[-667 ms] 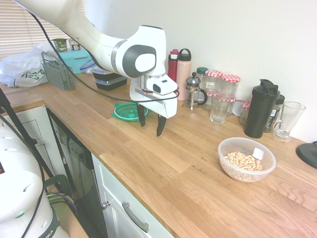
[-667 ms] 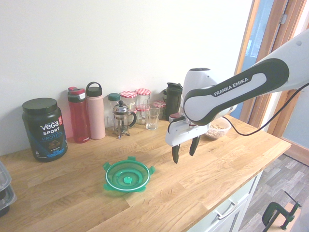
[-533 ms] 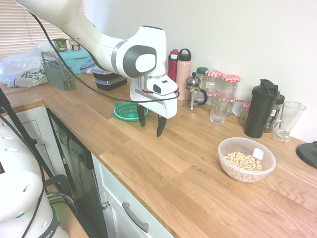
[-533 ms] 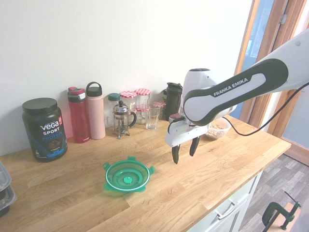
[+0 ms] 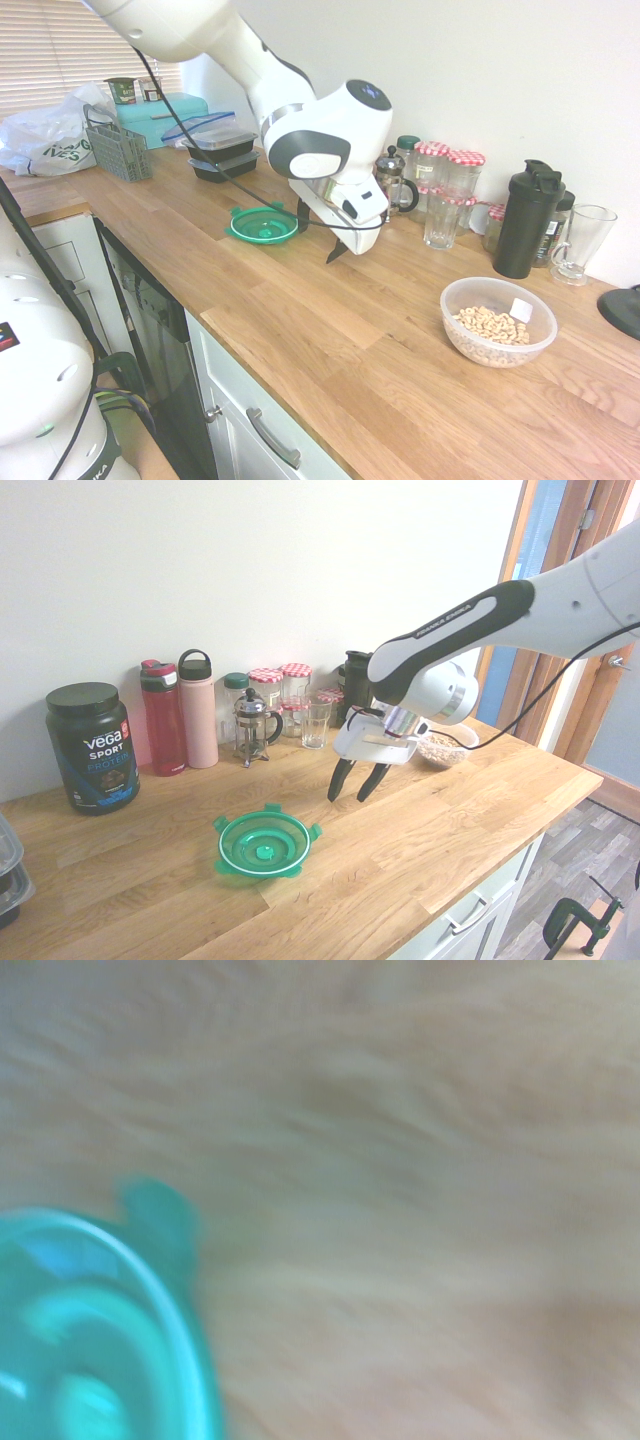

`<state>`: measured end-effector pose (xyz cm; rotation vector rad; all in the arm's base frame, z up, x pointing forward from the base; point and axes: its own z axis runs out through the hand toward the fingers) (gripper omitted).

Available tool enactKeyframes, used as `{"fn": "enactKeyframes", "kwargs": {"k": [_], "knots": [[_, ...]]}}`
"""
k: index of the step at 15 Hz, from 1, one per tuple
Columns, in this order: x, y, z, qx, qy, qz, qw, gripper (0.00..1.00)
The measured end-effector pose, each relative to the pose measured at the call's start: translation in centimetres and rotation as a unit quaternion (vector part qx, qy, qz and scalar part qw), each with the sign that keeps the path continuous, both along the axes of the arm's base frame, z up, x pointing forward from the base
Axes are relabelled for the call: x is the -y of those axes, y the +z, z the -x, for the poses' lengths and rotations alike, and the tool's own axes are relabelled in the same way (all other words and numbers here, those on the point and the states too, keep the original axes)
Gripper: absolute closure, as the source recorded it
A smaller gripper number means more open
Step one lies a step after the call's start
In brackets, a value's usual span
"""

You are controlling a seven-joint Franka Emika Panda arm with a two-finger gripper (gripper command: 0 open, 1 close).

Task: Cover the lid of food container

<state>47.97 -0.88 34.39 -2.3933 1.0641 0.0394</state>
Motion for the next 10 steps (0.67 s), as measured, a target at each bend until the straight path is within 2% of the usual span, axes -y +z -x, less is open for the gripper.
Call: {"fn": "enactKeyframes", "kwargs": {"k": [2,10], "knots": [[-1.2,-1.8,-1.1,0.004,0.016,-0.062,0.998,0.0],[-4.4,-4.3,-2.3,0.012,0.013,-0.15,0.988,0.0]]}}
